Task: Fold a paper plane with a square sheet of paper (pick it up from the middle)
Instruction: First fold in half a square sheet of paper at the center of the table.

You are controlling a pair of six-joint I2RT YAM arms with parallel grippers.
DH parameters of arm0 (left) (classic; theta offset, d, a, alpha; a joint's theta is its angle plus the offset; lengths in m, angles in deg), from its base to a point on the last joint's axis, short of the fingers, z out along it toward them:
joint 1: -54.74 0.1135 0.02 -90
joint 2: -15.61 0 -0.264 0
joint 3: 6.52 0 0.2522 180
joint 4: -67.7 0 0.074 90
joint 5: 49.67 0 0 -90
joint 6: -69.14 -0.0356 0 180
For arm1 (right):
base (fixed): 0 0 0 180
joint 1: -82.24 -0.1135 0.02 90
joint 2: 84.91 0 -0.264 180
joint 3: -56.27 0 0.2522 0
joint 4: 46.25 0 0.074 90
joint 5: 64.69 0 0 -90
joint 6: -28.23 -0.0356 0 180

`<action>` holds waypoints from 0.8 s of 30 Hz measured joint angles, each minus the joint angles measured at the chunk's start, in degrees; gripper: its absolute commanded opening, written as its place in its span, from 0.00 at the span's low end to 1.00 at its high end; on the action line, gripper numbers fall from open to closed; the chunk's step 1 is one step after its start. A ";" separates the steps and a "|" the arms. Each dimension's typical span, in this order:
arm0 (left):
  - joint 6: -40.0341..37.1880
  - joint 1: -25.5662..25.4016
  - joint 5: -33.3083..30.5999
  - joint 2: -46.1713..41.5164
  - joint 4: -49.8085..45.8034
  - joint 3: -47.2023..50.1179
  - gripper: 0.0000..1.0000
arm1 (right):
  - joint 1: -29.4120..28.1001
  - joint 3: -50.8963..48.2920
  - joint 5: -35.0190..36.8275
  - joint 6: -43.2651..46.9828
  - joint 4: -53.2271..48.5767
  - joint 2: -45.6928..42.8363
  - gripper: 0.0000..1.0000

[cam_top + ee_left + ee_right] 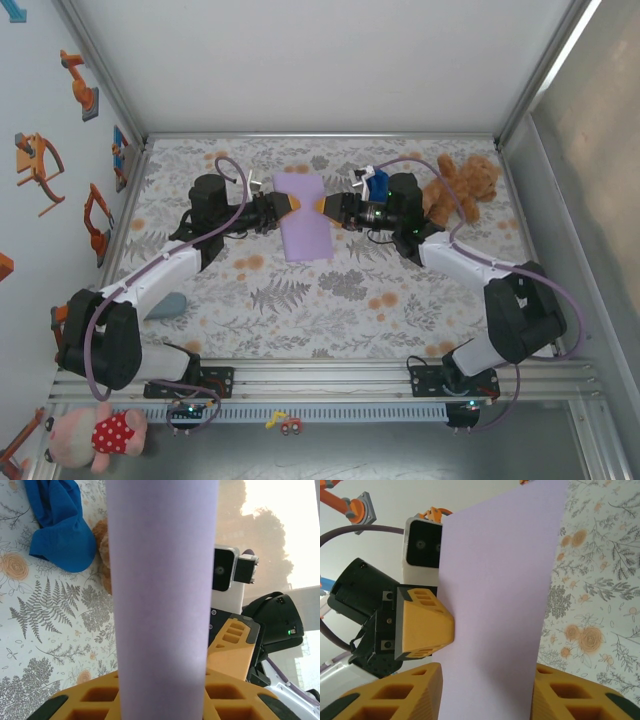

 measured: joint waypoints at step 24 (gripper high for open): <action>-13.66 2.40 -21.68 -12.02 -26.01 2.21 0.96 | 1.90 4.70 11.32 14.78 -36.04 -11.34 0.00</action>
